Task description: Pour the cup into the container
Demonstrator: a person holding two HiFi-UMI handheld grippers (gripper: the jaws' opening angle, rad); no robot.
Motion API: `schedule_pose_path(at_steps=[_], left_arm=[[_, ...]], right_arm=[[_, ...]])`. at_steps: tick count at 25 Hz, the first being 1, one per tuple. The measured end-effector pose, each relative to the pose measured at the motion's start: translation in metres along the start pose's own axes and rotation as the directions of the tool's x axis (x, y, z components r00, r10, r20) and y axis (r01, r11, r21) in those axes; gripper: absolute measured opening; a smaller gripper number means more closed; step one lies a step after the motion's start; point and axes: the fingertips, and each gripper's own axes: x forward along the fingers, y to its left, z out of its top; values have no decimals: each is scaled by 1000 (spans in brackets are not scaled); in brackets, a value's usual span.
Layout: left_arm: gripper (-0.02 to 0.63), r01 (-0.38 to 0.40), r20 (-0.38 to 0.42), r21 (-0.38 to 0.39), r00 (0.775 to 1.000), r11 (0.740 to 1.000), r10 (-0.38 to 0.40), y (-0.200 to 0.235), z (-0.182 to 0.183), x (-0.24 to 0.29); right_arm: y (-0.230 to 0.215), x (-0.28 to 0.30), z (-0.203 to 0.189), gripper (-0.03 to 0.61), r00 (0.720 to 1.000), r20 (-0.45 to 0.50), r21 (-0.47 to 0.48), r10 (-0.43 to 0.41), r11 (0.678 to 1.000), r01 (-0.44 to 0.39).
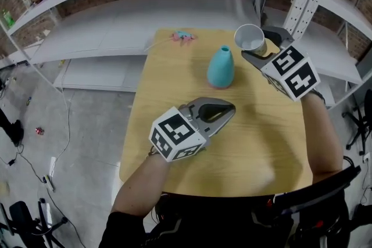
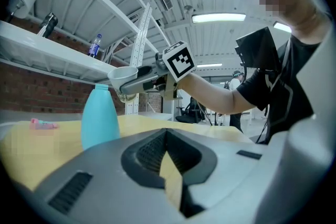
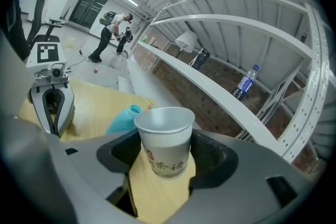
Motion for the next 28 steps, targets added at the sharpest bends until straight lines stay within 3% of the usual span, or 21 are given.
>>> schedule_pose_path(at_steps=[14,28], left_arm=[[-2,2,0,-1,1000,1000,-2,1,0,-2],[-2,3,-10,-3,1000,1000,-3,-1,-2,-2]], right_arm=[[9,9,15,296,997,-70,-201,-32,979,17],[13,13,17,296,992,-112,-324,-53,946,14]])
